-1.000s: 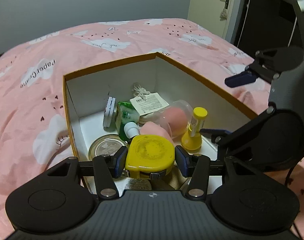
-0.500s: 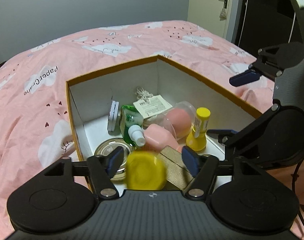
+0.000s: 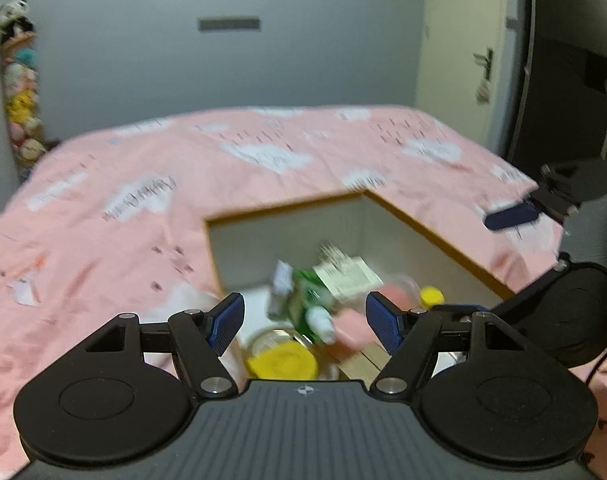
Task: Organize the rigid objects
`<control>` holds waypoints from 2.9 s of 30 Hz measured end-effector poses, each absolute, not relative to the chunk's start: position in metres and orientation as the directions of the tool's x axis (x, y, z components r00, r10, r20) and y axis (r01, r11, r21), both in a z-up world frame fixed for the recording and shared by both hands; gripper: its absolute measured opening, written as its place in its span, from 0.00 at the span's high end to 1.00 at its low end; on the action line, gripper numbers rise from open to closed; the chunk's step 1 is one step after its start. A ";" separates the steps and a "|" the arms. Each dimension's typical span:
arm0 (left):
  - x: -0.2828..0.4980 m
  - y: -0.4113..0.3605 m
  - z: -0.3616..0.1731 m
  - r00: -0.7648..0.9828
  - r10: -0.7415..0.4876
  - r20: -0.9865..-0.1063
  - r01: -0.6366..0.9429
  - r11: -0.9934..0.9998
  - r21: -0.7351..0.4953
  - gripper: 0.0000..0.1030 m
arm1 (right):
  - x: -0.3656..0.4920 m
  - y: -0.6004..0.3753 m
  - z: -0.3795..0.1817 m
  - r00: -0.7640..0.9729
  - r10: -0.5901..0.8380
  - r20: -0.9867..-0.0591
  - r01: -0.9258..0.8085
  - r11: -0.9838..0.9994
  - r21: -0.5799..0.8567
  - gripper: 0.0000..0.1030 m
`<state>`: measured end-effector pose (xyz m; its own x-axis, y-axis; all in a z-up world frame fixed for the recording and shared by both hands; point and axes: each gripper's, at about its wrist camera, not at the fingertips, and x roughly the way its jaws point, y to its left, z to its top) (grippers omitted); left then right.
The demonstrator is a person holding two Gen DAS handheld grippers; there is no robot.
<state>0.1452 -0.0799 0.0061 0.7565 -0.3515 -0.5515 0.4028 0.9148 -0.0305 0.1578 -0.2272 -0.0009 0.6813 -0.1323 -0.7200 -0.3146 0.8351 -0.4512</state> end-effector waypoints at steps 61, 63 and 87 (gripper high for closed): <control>0.026 0.008 -0.032 0.803 0.023 -0.596 -0.003 0.999 0.035 0.10 | 0.014 -0.208 -0.028 0.821 0.039 -0.570 -0.017 0.999 0.044 0.02; 0.026 0.008 -0.032 0.803 0.023 -0.596 -0.002 0.999 0.036 0.10 | 0.015 -0.207 -0.028 0.820 0.038 -0.572 -0.019 0.999 0.040 0.03; 0.027 0.011 -0.030 0.801 0.031 -0.598 -0.021 1.000 0.023 0.10 | 0.015 -0.208 -0.028 0.816 0.046 -0.577 -0.031 0.999 0.036 0.03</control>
<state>0.0269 0.0108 -0.0299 0.8010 0.0305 -0.5979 -0.0207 0.9995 0.0233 0.0155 -0.2082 -0.0277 0.8155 0.0462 -0.5769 -0.0310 0.9989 0.0362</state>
